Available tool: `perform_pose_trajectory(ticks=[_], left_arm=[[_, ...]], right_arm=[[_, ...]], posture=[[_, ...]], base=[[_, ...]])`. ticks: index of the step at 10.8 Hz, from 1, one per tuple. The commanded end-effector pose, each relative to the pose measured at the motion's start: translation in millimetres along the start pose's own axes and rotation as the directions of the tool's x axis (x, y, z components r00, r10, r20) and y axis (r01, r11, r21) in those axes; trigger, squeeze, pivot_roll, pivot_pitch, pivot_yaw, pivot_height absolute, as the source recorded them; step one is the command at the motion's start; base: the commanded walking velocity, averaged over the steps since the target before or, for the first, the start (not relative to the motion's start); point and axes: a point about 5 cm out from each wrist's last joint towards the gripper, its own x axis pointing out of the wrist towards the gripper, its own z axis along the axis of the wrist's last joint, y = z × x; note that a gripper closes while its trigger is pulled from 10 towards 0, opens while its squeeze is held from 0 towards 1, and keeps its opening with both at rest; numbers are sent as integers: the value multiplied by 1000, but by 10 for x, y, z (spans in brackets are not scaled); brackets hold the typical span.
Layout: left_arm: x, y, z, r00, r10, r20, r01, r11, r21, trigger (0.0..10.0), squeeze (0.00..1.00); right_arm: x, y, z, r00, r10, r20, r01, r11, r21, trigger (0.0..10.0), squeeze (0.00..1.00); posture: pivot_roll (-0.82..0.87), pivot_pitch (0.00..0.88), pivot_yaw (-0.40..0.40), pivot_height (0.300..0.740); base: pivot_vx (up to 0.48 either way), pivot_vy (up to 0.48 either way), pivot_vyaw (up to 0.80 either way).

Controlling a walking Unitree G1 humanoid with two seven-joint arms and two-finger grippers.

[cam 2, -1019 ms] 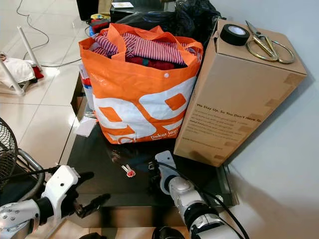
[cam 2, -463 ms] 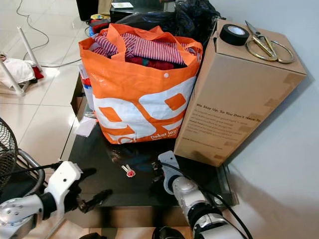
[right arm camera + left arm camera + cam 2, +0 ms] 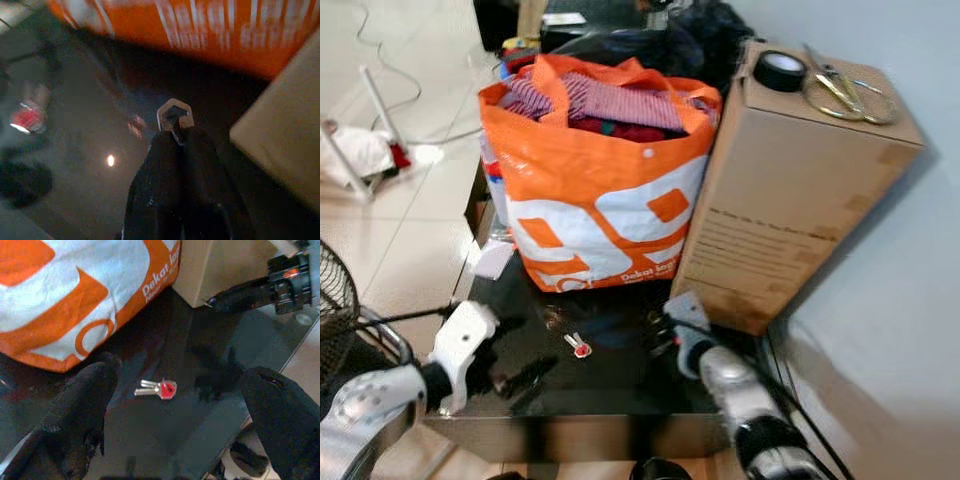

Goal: Hang keys on a hook

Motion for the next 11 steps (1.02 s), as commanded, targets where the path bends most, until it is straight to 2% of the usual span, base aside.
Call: perform_pose_trajectory(ticks=[1,2,3,4,5,6,8,10,11], left_arm=[[51,22,16,1000,1,7,-1,1000,24,10000,176],[93,57,54,1000,9,25,-10,999,36,10000,180],[127,87,105,998,30,55,-33,999,43,10000,176],[148,108,137,995,58,84,-61,997,41,10000,173],[165,145,236,974,152,170,-152,988,-13,10000,169],[165,149,271,964,182,193,-181,983,-25,10000,165],[171,156,293,957,198,211,-199,980,-18,10000,161],[180,166,306,957,193,214,-196,981,-10,10000,165],[180,157,302,960,185,212,-187,982,-13,10000,165]], right_arm=[[-101,-60,240,994,25,106,-22,999,-33,4784,0],[-202,-55,390,980,46,194,-38,998,-46,5529,0],[-328,-29,531,950,72,305,-73,997,-7,3294,0],[-431,8,588,928,97,360,-108,994,11,0,0],[-574,63,632,908,114,403,-137,990,28,0,0],[-610,65,672,901,90,424,-130,989,66,0,0],[-648,106,813,856,63,513,-184,964,191,0,0],[-637,121,863,841,39,540,-235,925,298,0,0],[-670,97,927,810,8,587,-308,857,413,0,0]], posture=[[-41,0,-57,740],[-46,0,-51,740],[-49,0,-46,740],[-48,0,-44,740],[-48,0,-40,740],[-41,0,-40,740],[-29,0,-37,740],[-27,0,-33,740],[-25,0,-32,740]], base=[[0,0,0],[0,0,0],[0,0,0],[0,0,0],[0,0,0],[0,0,0],[0,0,0],[0,0,0],[0,0,0]])
